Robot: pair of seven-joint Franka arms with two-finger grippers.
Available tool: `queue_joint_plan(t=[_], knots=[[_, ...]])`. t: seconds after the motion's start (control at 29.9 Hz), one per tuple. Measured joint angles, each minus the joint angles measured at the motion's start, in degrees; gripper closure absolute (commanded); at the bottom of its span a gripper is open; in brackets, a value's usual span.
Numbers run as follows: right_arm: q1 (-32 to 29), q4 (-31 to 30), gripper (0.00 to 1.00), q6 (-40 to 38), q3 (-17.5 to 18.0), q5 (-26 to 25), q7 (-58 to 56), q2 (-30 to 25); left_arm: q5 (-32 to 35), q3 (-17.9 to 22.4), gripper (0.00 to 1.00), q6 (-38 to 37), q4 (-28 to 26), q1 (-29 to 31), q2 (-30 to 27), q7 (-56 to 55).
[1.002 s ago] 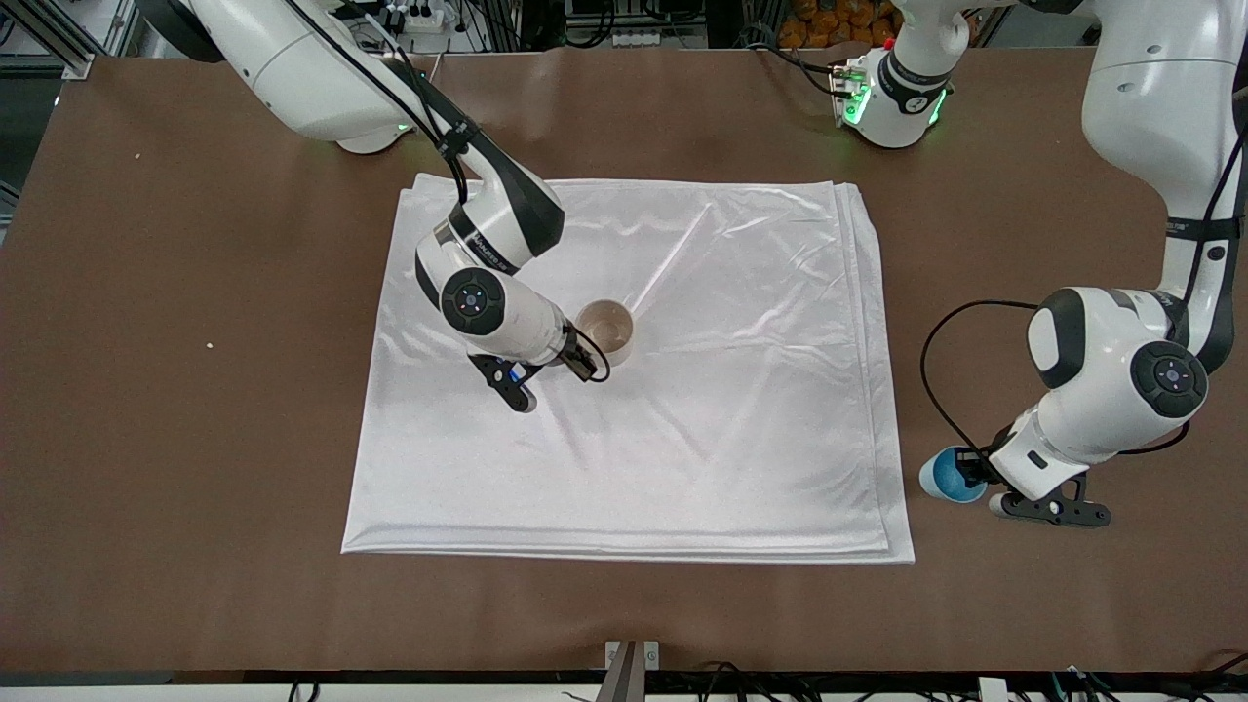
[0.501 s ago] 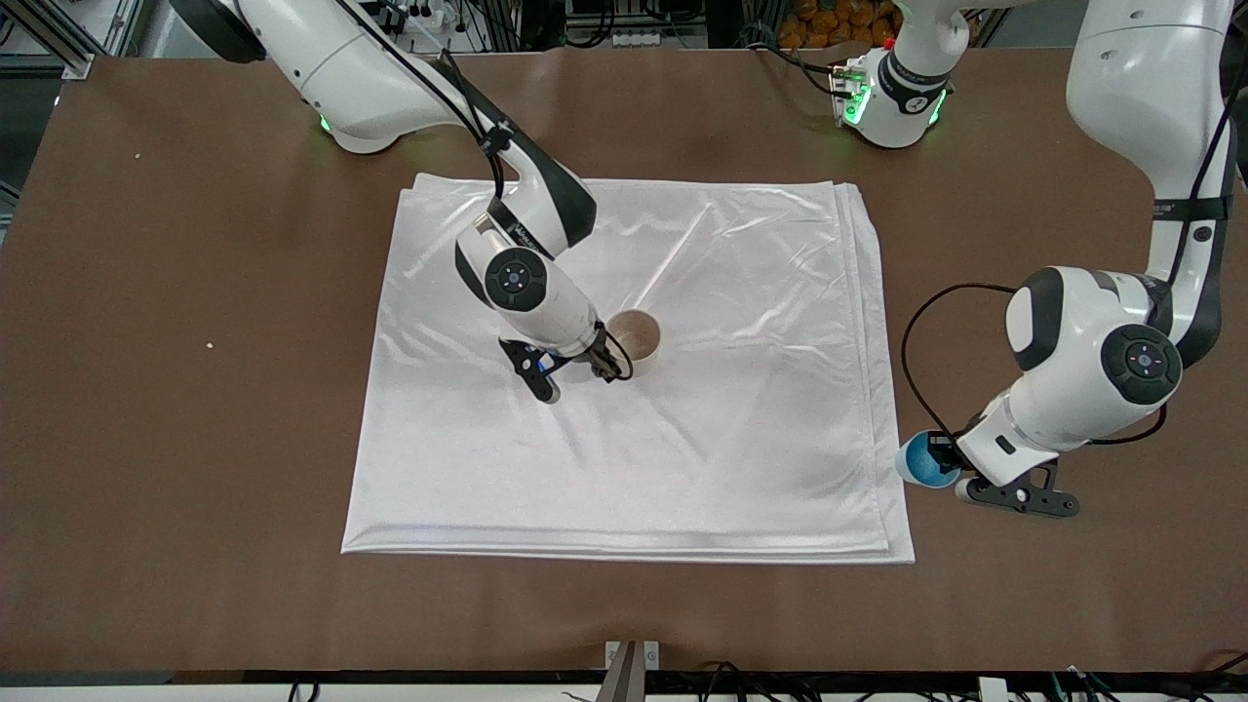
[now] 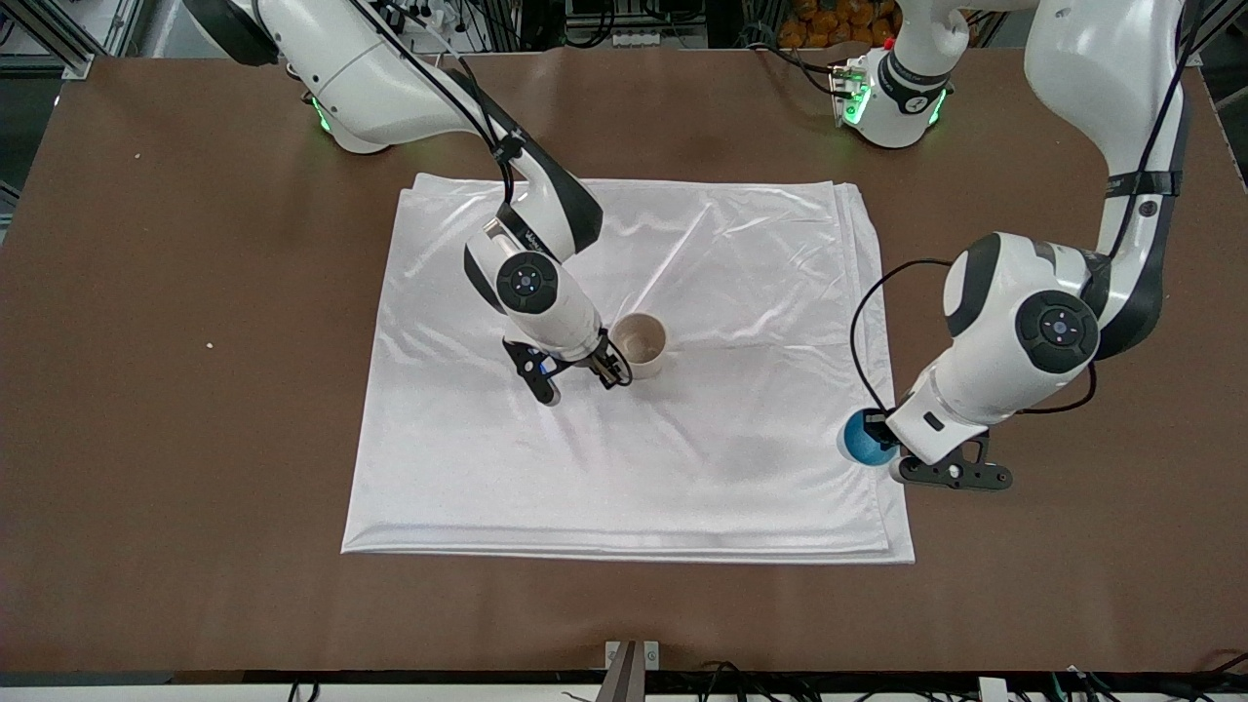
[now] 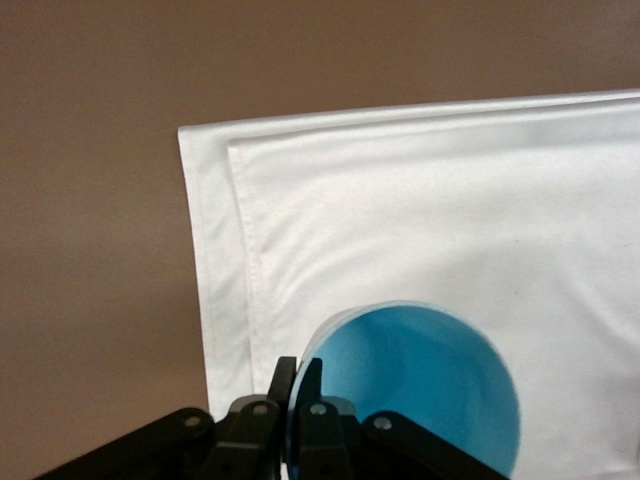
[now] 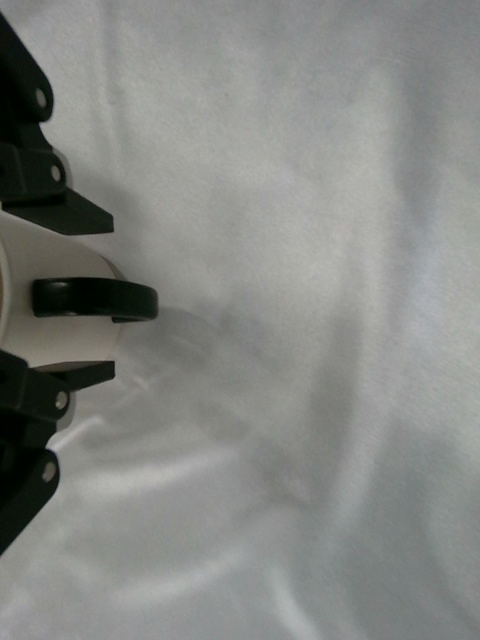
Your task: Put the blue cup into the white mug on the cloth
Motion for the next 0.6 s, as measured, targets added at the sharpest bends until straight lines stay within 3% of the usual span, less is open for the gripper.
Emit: queue_joint_plan(t=[0.4,0.6], knots=[[-4.19,2.9,0.0,-17.89,-0.19,-0.01,-18.16,-2.24,0.0,-5.14,1.0,-0.22,-0.06,-0.42,-0.11,-9.48],[-7.24,2.38,0.0,-23.27,-0.24,-0.03,-28.61,-4.16,0.0,-6.36,1.0,-0.23,-0.06,-3.94,-0.11,-17.01]])
